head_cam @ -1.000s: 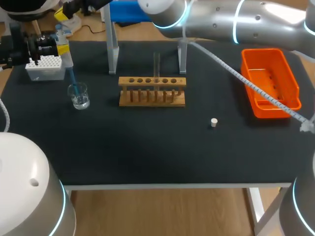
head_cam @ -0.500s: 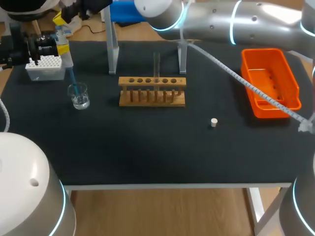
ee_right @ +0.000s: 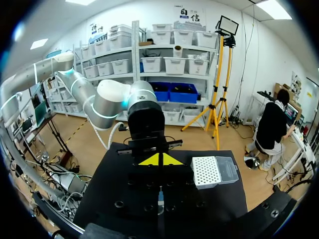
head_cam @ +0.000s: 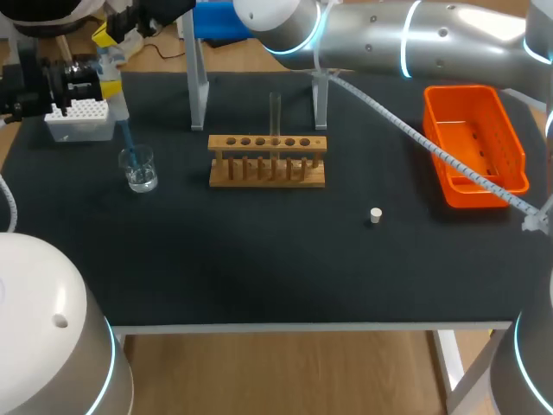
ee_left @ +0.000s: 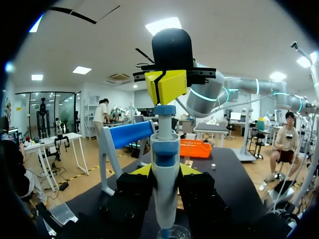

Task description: Invert the test tube, pick up the pipette, mount the tip to pipette, aspirate from beaker and dispense into the tube, eject the tip, return the pipette, and cap with the stopper.

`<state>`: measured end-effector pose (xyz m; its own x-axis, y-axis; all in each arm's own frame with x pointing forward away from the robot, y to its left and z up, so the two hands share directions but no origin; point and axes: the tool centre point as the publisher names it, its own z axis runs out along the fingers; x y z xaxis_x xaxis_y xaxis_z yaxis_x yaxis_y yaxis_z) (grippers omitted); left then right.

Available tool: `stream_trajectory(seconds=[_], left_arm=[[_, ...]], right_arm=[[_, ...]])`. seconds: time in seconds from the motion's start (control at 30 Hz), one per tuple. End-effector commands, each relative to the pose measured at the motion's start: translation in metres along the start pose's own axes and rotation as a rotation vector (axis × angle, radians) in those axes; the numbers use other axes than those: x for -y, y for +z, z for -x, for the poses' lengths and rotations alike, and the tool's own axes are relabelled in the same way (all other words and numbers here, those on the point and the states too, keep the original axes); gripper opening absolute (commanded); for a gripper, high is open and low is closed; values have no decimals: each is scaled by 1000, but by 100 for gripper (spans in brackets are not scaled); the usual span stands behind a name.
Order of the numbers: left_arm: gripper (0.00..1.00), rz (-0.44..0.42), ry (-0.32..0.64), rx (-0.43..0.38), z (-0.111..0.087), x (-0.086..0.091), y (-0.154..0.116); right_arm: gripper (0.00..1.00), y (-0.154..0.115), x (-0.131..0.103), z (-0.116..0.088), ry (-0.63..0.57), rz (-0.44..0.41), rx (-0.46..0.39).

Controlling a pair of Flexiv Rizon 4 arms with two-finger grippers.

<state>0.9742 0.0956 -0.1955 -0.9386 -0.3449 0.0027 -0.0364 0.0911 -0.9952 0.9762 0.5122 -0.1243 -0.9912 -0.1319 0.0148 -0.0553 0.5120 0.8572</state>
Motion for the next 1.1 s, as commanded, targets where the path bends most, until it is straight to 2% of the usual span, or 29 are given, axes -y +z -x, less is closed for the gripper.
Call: stream_trajectory(seconds=[0.03,0.87,1.1], left_arm=[[0,-1,1,-3,1,3,0],[0,-1,1,-3,1,3,0],[0,-1,1,-3,1,3,0]], right_arm=[[0,2,4,1,0,-9,-5],[0,10,24,-7,13,-45,-20],[0,-4,7,-6,-19,-22,-3]])
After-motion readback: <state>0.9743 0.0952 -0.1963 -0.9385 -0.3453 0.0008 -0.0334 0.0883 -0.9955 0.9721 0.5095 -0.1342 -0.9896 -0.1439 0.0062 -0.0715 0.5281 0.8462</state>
